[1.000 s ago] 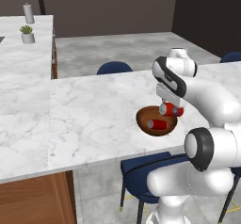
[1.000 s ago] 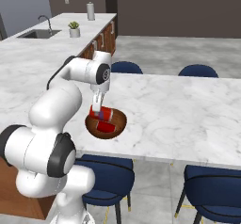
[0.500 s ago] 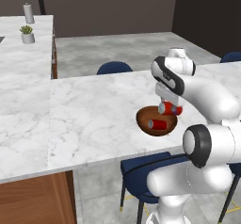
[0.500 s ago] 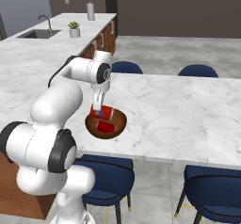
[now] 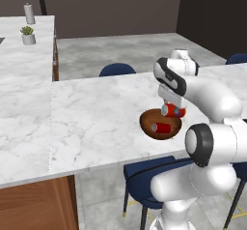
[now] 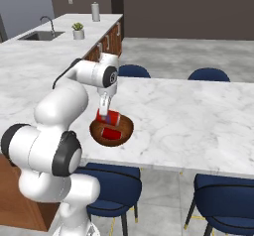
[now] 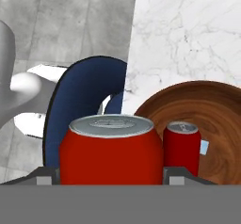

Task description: Open the fridge, grab two sodas, and place both sodas inside the bowl with ice on the dining counter.

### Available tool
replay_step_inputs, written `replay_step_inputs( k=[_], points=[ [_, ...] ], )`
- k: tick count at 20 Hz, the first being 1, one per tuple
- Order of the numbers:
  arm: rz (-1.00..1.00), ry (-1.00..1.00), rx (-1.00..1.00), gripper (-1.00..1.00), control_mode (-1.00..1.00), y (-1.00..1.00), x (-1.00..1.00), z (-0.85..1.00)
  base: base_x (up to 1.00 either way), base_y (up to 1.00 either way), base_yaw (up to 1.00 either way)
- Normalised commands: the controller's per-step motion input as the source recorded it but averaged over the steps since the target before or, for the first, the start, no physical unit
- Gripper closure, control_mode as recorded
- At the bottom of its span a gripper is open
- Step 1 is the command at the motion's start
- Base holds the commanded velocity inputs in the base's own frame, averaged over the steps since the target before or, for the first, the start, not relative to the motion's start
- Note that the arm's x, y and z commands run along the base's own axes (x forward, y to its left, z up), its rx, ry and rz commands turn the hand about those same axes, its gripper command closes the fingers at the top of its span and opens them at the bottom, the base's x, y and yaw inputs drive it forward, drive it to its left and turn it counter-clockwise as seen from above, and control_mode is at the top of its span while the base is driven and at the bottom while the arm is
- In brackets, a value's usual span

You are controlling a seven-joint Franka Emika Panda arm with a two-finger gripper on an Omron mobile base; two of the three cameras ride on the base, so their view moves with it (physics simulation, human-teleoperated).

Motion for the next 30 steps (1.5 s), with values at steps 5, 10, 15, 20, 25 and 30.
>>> replay_step_inputs(
  k=[5, 10, 15, 20, 25, 30],
  points=[
    [0.00, 0.00, -0.03, 1.00, -1.00, 0.00, 0.11, -0.14, 0.00, 0.00, 0.00],
    [0.00, -0.01, -0.14, 1.00, -1.00, 0.08, 0.13, -0.09, 0.00, 0.00, 0.00],
    [0.00, 0.03, -0.02, 1.00, -1.00, 0.00, 0.27, -0.05, 0.00, 0.00, 0.00],
    [0.00, 0.00, 0.00, 1.00, -1.00, -0.02, 0.00, -0.26, 0.00, 0.00, 0.00],
    [0.00, -0.01, 0.00, 1.00, -1.00, 0.00, 0.00, -0.35, 0.00, 0.00, 0.00],
    [0.00, 0.00, 0.00, 1.00, -1.00, 0.00, 0.15, -0.28, 0.00, 0.00, 0.00]
  ],
)
